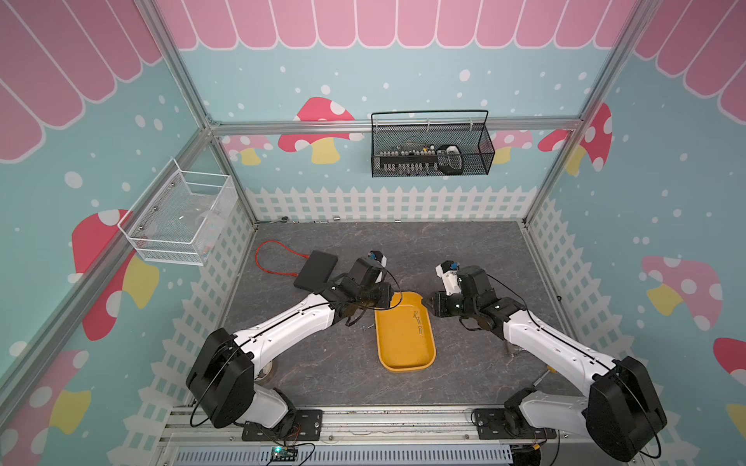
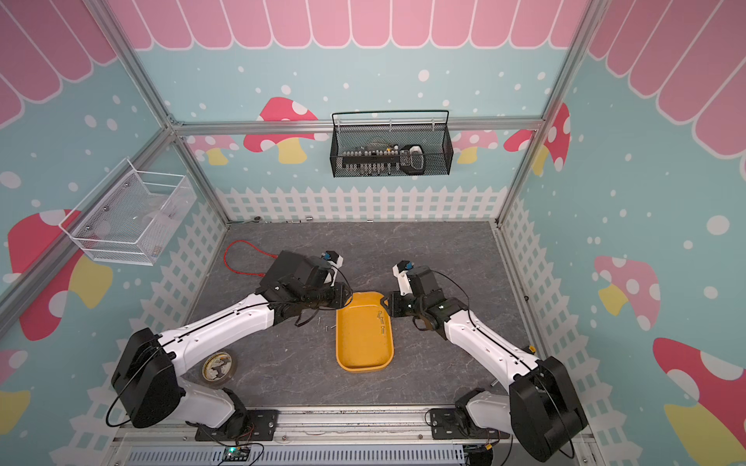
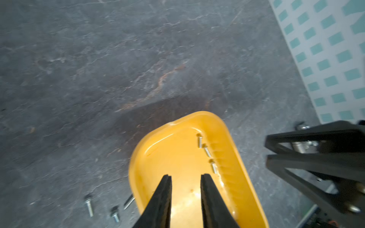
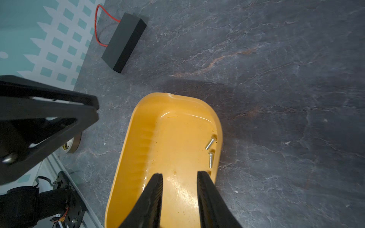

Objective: Take out the screws from the storage box
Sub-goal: Pick up the screw from the storage box.

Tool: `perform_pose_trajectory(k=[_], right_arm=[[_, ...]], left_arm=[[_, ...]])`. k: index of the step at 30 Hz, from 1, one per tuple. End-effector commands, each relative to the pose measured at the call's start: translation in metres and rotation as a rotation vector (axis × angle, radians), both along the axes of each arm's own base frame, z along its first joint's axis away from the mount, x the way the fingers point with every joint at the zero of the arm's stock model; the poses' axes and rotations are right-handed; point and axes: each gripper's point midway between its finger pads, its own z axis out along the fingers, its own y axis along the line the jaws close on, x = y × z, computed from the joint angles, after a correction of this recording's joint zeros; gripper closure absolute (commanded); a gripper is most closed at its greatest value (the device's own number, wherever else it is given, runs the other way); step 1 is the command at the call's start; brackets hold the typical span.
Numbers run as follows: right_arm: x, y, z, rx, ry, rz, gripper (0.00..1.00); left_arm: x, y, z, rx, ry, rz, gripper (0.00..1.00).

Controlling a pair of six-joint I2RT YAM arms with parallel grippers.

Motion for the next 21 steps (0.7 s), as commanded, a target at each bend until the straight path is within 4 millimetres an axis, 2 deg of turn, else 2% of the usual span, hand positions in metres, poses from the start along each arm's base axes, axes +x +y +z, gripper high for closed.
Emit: perform_pose_trajectory(k=[1,4,7,10,15,21], right_arm=[[0.002,-0.02,-0.002,-0.032,-0.006,-0.081,0.63],[0.003,-0.028,0.004,-0.034,-0.024,-0.101,0.63],[0.002,-0.034,0.008,-0.035,-0.038,-0.12,0.62],[-0.001,-0.035,0.007,-0.03,-0.035,-0.124,0.62],[-0.002,-0.033,0.002,-0.013,-0.02,-0.125,0.6],[0.001,-0.031,0.006,-0.004,-0.028,-0.125,0.6]], left_arm=[[-0.027,-0.029,-0.028,0.019,0.119,-0.071,0.69],[-0.039,-0.052,-0.044,0.047,0.148,-0.117,0.68],[-0.044,-0.067,-0.051,0.057,0.157,-0.15,0.69],[-0.042,-0.07,-0.061,0.082,0.161,-0.148,0.69],[-0.045,-0.077,-0.095,0.134,0.233,-0.181,0.68],[-0.045,-0.082,-0.112,0.171,0.242,-0.179,0.66]])
